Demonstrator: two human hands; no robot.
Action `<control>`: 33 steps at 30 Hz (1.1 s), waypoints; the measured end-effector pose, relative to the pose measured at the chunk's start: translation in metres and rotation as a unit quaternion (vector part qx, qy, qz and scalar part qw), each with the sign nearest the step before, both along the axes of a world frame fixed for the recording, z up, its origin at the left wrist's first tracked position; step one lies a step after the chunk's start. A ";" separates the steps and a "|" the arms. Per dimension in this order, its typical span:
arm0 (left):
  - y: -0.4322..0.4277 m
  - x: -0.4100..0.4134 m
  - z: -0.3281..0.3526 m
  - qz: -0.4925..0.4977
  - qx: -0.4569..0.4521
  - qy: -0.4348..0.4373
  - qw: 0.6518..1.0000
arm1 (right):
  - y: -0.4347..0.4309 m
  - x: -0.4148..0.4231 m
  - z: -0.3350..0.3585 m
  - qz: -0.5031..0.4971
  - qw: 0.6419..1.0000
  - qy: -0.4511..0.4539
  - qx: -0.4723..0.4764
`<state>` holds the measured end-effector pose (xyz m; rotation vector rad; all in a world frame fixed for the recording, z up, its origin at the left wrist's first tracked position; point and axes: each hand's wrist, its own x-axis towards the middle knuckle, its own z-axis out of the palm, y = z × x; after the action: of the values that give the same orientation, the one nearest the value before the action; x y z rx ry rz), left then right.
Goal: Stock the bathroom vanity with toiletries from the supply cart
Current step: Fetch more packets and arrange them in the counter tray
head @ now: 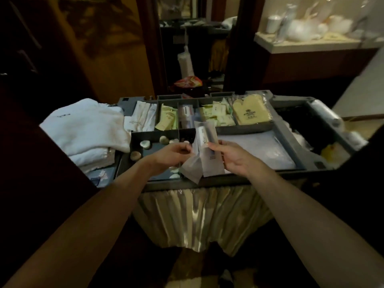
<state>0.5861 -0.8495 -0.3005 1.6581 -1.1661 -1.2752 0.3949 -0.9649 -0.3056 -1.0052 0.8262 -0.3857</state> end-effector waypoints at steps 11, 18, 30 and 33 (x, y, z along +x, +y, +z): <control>0.050 -0.131 0.022 -0.174 0.041 0.109 0.978 | 0.135 -0.165 0.016 -0.217 0.971 0.059 -0.078; 0.095 -0.262 0.032 -0.296 -0.048 -0.066 0.952 | 0.238 -0.295 0.026 -0.289 0.945 0.094 -0.122; 0.321 -0.493 0.021 -0.475 -0.074 0.016 0.877 | 0.546 -0.495 0.029 -0.499 0.854 0.124 -0.081; 0.389 -0.547 0.023 -0.529 -0.062 0.013 0.847 | 0.643 -0.537 0.033 -0.538 0.830 0.122 -0.082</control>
<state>0.0395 -0.4609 -0.2778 0.8231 -2.2285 -1.7603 -0.1417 -0.3219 -0.2724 -0.6525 1.5914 -1.3299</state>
